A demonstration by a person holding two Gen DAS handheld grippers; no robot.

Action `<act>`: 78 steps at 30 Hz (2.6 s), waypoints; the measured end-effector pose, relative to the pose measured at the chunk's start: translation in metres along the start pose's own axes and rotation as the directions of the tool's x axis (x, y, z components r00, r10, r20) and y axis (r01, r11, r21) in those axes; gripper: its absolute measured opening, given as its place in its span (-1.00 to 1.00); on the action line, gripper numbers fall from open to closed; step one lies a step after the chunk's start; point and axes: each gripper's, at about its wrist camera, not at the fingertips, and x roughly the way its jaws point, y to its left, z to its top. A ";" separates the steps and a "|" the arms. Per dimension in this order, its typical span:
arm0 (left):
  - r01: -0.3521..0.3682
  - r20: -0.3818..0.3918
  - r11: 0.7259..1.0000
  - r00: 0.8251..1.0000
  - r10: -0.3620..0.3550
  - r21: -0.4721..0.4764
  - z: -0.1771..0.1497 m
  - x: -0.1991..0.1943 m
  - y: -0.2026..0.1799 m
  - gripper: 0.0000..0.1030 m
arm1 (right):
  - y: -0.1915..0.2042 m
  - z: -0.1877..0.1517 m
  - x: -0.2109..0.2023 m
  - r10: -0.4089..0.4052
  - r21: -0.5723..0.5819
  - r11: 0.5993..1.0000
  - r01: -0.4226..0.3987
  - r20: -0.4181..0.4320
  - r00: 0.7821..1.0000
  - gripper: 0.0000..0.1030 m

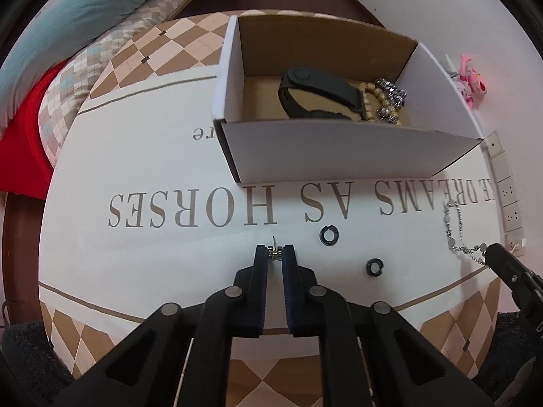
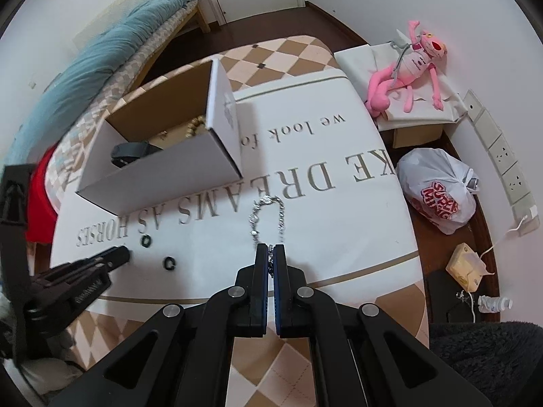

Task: Organize jewelry
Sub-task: 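Grasp the silver chain necklace with the right tool while the left tool grasps an earring, then carry the necklace and earring over the white box with both tools, then open both tools to drop the necklace and earring into the box, then lift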

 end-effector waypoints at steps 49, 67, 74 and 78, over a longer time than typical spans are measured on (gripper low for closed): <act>0.082 -0.005 0.988 0.997 -0.083 -0.127 0.173 -0.055 0.084 0.67 | 0.110 0.191 0.027 0.212 -0.131 0.962 -0.239 -0.191 0.958 -0.34; -0.100 0.085 0.993 0.991 0.106 -0.066 0.110 -0.056 0.063 0.99 | 0.085 0.128 0.026 -0.212 -0.265 0.945 0.191 -0.055 0.976 1.00; -0.081 0.092 0.993 0.992 0.088 -0.080 0.092 -0.067 0.054 0.99 | 0.078 0.115 0.013 -0.206 -0.244 0.951 0.192 -0.035 0.978 1.00; -0.073 0.129 0.993 0.988 0.084 -0.093 0.080 -0.086 0.052 0.99 | 0.075 0.107 -0.009 -0.194 -0.222 0.956 0.190 0.000 0.981 1.00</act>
